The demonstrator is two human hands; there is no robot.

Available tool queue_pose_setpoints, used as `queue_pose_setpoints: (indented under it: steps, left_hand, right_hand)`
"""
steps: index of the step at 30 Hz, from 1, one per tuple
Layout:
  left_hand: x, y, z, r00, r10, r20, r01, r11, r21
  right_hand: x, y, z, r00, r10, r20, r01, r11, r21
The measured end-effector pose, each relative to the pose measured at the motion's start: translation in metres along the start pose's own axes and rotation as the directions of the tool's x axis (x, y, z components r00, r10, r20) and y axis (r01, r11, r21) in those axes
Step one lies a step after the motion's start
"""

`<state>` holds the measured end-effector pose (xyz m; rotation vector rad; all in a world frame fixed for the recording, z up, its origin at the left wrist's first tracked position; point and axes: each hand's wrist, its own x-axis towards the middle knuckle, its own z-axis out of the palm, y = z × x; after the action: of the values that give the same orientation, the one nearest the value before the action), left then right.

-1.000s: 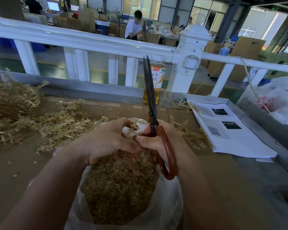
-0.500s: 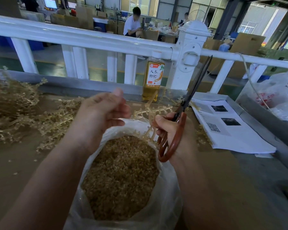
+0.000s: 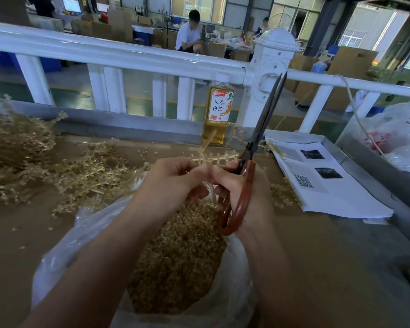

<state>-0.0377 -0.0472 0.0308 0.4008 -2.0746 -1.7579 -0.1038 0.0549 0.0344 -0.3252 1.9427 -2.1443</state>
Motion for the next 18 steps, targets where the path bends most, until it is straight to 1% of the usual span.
queue_pose_setpoints:
  steps: [1, 2, 4, 5, 6, 8, 10, 11, 13, 15, 16, 18]
  left_hand:
    - [0.0, 0.0, 0.001, 0.998, 0.017, -0.055, -0.017, 1.0, -0.007]
    - [-0.001, 0.0, 0.001, 0.988, 0.061, -0.14, -0.058, 0.998, 0.026]
    - [0.0, 0.001, -0.001, 0.927, 0.193, -0.323, -0.147, 0.976, 0.16]
    - [0.001, 0.002, -0.004, 0.905, 0.236, -0.355, -0.175, 0.965, 0.194]
    - [0.001, 0.003, -0.006, 0.906, 0.24, -0.35, -0.173, 0.962, 0.213]
    - [0.003, 0.004, -0.01, 0.952, 0.179, -0.25, -0.124, 0.967, 0.221]
    - [0.003, 0.005, -0.013, 0.984, 0.118, -0.133, -0.093, 0.979, 0.183]
    - [0.002, 0.005, -0.014, 0.988, 0.093, -0.125, -0.072, 0.984, 0.16]
    - [0.002, 0.006, -0.016, 0.99, 0.016, -0.138, -0.005, 0.997, 0.078]
    - [0.002, 0.008, -0.015, 0.992, -0.059, -0.113, 0.057, 0.998, -0.021]
    - [0.002, 0.008, -0.014, 0.993, -0.09, -0.08, 0.087, 0.996, -0.038]
    - [0.002, 0.008, -0.012, 0.993, -0.122, 0.005, 0.121, 0.992, 0.024]
  right_hand:
    - [0.0, -0.001, 0.0, 1.0, -0.002, -0.001, 0.002, 1.0, -0.021]
    - [0.0, -0.001, 0.0, 1.0, -0.003, -0.001, 0.003, 0.999, -0.039]
    - [-0.001, -0.002, -0.001, 1.0, 0.001, -0.006, -0.001, 0.999, -0.054]
    - [-0.001, -0.002, -0.001, 1.0, 0.001, -0.008, -0.002, 0.998, -0.059]
    - [-0.002, -0.003, -0.001, 1.0, -0.002, -0.002, 0.002, 0.998, -0.06]
    - [-0.004, -0.003, -0.002, 0.999, -0.016, 0.037, 0.018, 0.998, -0.057]
    - [-0.007, -0.003, -0.001, 0.997, -0.044, 0.071, 0.049, 0.996, -0.068]
    - [-0.008, -0.003, -0.001, 0.995, -0.062, 0.072, 0.067, 0.996, -0.064]
    - [-0.009, -0.002, 0.0, 0.995, -0.091, 0.036, 0.092, 0.995, -0.038]
    - [-0.007, -0.001, 0.001, 0.995, -0.092, -0.041, 0.093, 0.995, 0.02]
    - [-0.005, -0.001, 0.001, 0.993, -0.088, -0.076, 0.093, 0.994, 0.062]
    - [-0.004, 0.001, 0.001, 0.989, -0.084, -0.122, 0.099, 0.987, 0.124]
